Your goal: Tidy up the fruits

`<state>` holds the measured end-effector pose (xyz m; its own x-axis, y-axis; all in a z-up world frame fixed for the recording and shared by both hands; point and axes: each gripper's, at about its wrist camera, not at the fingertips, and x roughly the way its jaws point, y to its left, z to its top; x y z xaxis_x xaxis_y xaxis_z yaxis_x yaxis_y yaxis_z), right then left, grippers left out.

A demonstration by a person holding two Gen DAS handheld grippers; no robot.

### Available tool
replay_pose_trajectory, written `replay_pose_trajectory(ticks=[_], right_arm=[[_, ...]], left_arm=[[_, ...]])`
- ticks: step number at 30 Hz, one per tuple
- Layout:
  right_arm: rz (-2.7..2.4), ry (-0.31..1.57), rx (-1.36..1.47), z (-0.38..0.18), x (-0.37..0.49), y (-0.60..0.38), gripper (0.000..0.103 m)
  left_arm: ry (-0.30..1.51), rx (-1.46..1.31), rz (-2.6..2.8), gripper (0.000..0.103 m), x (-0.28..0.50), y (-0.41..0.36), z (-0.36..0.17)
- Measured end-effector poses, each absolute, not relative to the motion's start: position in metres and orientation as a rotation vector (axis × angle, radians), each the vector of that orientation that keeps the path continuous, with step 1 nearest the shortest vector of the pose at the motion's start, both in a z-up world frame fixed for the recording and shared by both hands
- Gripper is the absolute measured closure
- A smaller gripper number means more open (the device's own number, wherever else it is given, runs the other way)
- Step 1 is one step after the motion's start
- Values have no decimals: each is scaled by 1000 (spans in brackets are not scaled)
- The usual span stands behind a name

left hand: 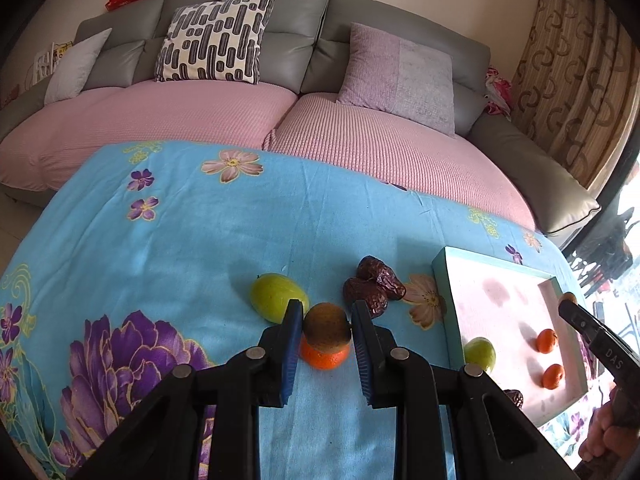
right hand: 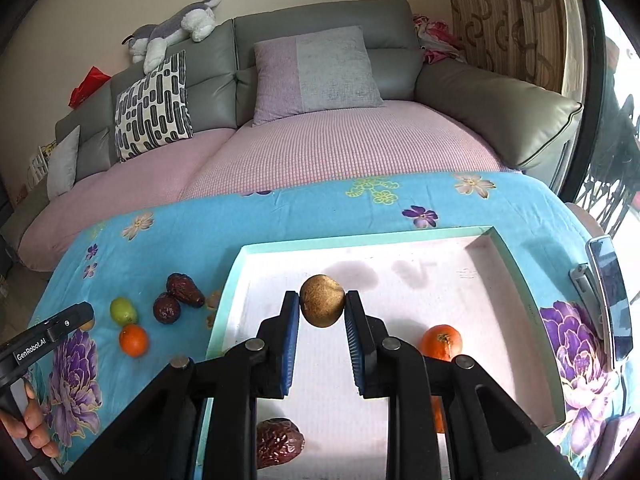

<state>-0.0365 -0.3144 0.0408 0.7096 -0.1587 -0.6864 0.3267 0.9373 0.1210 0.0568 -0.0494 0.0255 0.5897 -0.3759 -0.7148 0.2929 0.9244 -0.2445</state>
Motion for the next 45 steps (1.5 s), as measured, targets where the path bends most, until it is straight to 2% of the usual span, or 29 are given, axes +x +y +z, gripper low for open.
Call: replay_pose_trajectory(ticks=[13, 21, 31, 45], right_arm=[[-403, 726, 299, 42, -64, -379, 79], [-456, 779, 367, 32, -74, -402, 79], [-495, 947, 483, -10, -75, -422, 79], [-512, 1034, 487, -27, -72, -422, 79]], left_arm=[[817, -36, -627, 76, 18, -126, 43], [849, 123, -740, 76, -19, -184, 27], [929, 175, -712, 76, -20, -190, 3], [991, 191, -699, 76, -15, -188, -13]])
